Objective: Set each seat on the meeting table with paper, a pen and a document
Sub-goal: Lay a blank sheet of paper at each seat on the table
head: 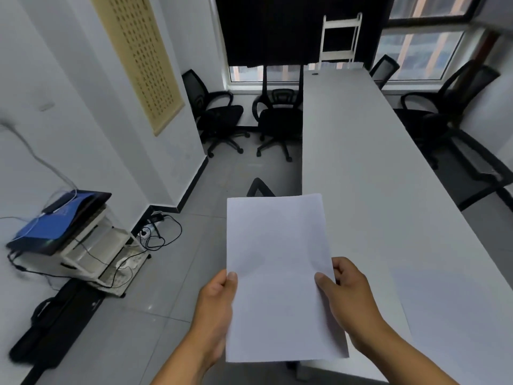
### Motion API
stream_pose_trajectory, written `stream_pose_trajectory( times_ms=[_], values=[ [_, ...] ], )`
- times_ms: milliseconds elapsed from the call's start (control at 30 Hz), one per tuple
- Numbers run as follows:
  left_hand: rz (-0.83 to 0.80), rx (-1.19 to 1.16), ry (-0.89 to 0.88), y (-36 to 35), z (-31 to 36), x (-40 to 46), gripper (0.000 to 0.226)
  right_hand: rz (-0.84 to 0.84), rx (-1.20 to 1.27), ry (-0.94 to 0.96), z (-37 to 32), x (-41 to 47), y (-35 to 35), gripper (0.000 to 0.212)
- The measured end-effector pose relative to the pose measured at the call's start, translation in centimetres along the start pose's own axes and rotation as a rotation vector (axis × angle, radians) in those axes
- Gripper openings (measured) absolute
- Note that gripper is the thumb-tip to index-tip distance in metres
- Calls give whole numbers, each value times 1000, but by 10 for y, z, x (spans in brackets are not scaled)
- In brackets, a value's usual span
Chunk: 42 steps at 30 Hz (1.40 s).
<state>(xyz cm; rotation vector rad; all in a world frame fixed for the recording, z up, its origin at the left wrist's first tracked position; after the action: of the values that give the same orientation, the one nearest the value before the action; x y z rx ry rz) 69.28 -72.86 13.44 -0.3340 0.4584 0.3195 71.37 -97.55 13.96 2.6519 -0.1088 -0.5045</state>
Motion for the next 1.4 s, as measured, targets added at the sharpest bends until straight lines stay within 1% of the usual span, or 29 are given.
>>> stream_pose_trajectory(
  times_ms=[100, 267, 533, 767, 833, 933, 1000, 1067, 1133, 1167, 1233, 1300, 1400],
  values=[
    [-29, -4, -30, 42, 31, 5, 32, 24, 19, 45, -35, -12, -37, 13],
    [-18, -29, -80, 97, 80, 16, 32, -4, 42, 103, -90, -22, -87, 14],
    [17, -57, -130, 118, 123, 73, 30, 25, 55, 190, -137, 24, -132, 17],
    [-33, 110, -154, 90, 182, 178, 33, 106, 124, 195, -166, 112, -155, 18],
    [-45, 147, -159, 82, 193, 194, 33, 110, 138, 185, -174, 125, -155, 18],
    [-68, 215, -176, 57, 211, 231, 35, 162, 158, 166, -184, 153, -148, 19],
    [-83, 243, -187, 35, 216, 258, 40, 217, 167, 144, -188, 167, -138, 19],
    [-113, 266, -189, 18, 214, 280, 51, 266, 174, 139, -190, 175, -129, 20],
    [-156, 293, -157, 0, 208, 308, 64, 324, 174, 104, -188, 187, -119, 19],
    [-187, 291, -133, -7, 203, 324, 66, 357, 163, 82, -187, 194, -116, 18],
    [-256, 321, -74, -33, 206, 341, 60, 431, 165, 19, -181, 208, -111, 16],
    [-312, 358, -70, -54, 214, 349, 41, 475, 176, -33, -178, 216, -110, 15],
    [-430, 414, -31, -81, 212, 379, 36, 561, 205, -108, -175, 232, -110, 16]
  ],
)
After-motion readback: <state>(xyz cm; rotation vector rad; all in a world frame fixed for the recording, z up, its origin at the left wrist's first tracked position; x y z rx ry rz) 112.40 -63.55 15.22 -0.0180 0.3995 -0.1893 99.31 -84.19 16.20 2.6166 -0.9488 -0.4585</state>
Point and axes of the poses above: each hand's wrist, its own x-axis towards the middle knuckle, its own y-axis out of the back of the hand, z = x × y, the point moved 2 cm from there along x, towards the middle knuckle, and after that the axes turned 14 degrees about -x, right-handed, at the moved point
